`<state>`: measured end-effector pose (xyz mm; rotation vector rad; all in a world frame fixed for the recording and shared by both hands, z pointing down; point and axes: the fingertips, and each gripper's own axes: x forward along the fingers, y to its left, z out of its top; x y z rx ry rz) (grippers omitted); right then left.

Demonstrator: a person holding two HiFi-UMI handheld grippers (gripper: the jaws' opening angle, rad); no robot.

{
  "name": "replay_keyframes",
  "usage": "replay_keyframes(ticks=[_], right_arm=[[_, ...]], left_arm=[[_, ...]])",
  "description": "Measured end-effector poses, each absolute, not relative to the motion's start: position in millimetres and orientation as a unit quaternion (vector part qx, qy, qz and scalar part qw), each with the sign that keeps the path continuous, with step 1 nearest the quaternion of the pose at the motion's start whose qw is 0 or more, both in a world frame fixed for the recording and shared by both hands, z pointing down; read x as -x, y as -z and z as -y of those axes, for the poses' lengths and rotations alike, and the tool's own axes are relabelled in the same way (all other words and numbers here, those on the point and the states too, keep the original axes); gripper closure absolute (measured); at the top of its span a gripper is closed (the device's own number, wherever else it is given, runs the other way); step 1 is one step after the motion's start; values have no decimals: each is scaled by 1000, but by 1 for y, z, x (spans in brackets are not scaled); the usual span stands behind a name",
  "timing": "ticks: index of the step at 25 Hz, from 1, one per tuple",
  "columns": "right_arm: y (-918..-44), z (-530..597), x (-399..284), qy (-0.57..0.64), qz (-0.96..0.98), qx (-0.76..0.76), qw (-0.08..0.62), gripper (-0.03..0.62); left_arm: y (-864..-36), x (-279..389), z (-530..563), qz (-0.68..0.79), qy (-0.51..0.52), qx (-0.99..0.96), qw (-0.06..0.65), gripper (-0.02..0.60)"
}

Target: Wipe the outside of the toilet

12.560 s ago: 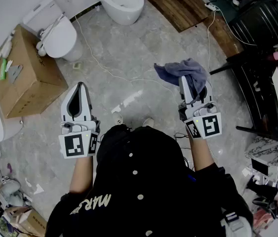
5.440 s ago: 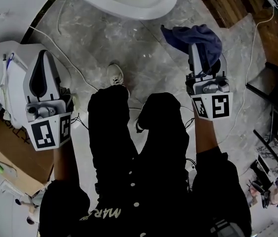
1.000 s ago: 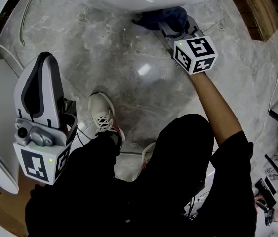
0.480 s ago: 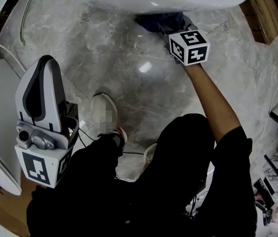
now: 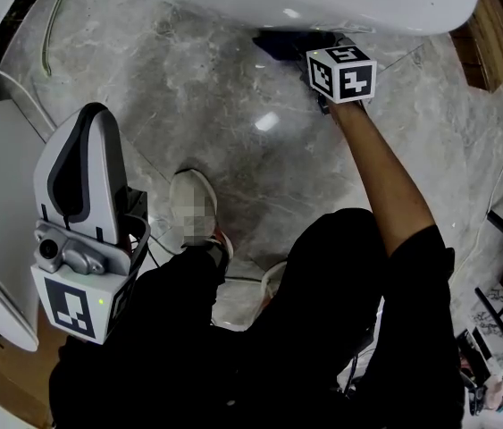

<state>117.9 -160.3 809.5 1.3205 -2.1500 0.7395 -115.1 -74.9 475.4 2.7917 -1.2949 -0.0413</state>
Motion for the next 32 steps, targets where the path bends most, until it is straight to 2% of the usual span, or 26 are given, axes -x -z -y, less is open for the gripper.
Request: replay_keyframes(ticks=[6, 12, 20, 27, 32], right_arm=[[-819, 162, -114, -269, 782, -473, 305, 487], [-805, 147, -118, -243, 796, -453, 320, 488], [-728, 118, -130, -205, 836, -442, 254, 490], [-626, 93, -144, -141, 874, -423, 193, 490], [-549, 91, -168, -92, 886, -419, 179, 490]], left_arm=[[-475, 115, 74, 420, 17, -907, 33, 572], [-467, 109, 70, 418, 21, -908, 29, 571], [-458, 101, 59, 413, 22, -910, 17, 571], [-457, 92, 52, 410, 17, -912, 11, 571], [-452, 85, 48, 406, 21, -913, 5, 572]])
